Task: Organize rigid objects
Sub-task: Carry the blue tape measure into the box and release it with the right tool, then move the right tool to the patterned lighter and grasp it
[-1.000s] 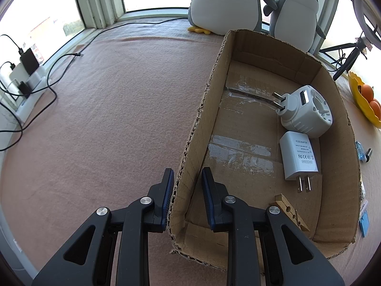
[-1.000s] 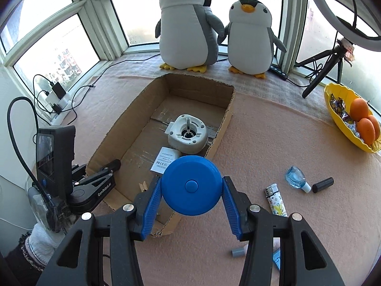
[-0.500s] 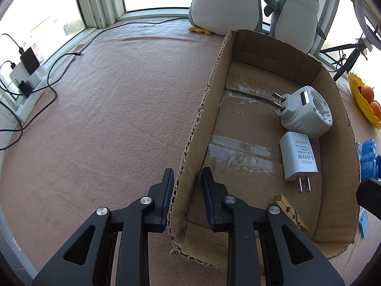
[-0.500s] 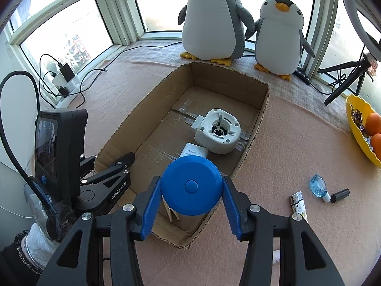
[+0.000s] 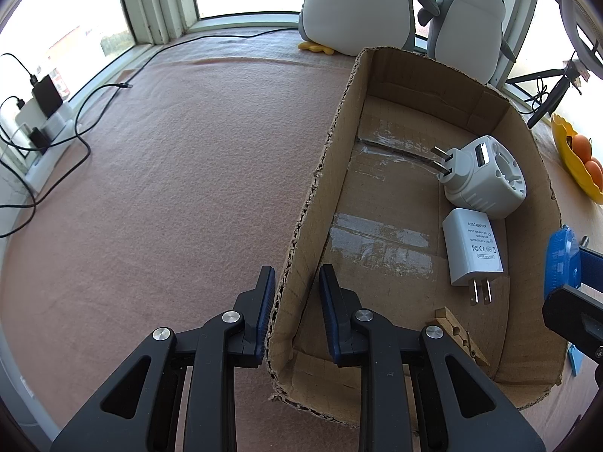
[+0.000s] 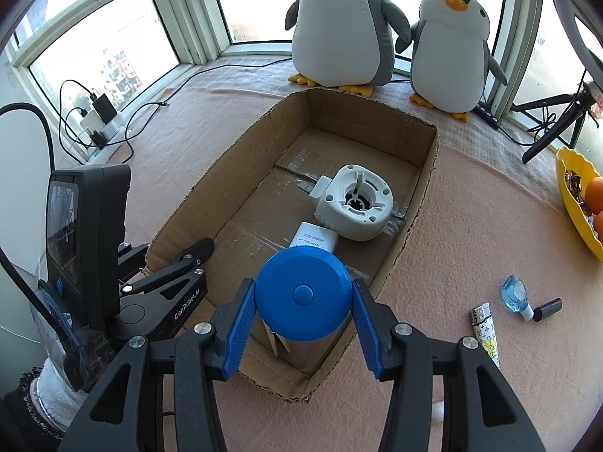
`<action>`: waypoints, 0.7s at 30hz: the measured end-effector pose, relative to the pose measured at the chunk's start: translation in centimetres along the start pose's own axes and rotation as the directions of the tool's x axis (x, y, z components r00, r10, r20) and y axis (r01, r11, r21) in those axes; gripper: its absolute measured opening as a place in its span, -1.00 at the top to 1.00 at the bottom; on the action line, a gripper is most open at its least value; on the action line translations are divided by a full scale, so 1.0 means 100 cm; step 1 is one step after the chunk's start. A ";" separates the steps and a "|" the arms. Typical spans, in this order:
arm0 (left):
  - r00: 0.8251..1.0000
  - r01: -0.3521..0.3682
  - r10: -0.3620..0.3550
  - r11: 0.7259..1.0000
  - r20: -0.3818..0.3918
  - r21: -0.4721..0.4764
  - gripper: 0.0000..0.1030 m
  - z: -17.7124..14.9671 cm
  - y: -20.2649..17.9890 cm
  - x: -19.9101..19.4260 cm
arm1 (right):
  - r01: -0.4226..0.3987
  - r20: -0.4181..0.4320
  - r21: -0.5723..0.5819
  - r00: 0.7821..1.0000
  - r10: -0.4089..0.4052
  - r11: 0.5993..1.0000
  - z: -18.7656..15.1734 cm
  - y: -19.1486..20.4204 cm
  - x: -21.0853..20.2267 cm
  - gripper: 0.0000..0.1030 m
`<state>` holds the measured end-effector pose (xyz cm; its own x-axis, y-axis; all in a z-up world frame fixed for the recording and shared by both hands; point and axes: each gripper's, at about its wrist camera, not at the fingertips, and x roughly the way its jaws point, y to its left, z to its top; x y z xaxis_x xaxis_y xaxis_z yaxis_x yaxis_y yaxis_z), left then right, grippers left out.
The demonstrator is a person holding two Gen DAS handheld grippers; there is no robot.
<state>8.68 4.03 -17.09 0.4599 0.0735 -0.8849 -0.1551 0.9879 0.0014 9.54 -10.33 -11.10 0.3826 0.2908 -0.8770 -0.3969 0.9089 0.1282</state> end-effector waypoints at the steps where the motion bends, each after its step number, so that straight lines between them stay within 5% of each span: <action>1: 1.000 0.000 0.000 1.000 0.000 0.000 0.56 0.000 0.000 0.000 | 0.000 0.001 0.000 1.000 0.000 1.000 0.000 0.000 0.000 0.10; 21: 1.000 -0.001 0.001 1.000 0.001 0.000 0.56 0.000 0.000 0.000 | -0.014 0.056 0.075 0.998 0.010 0.997 -0.008 -0.032 -0.028 -0.02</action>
<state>8.69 4.06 -17.10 0.4604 0.0743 -0.8846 -0.1558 0.9878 0.0019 9.06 -14.25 -9.38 0.4249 0.3157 -0.8484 -0.3387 0.9246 0.1745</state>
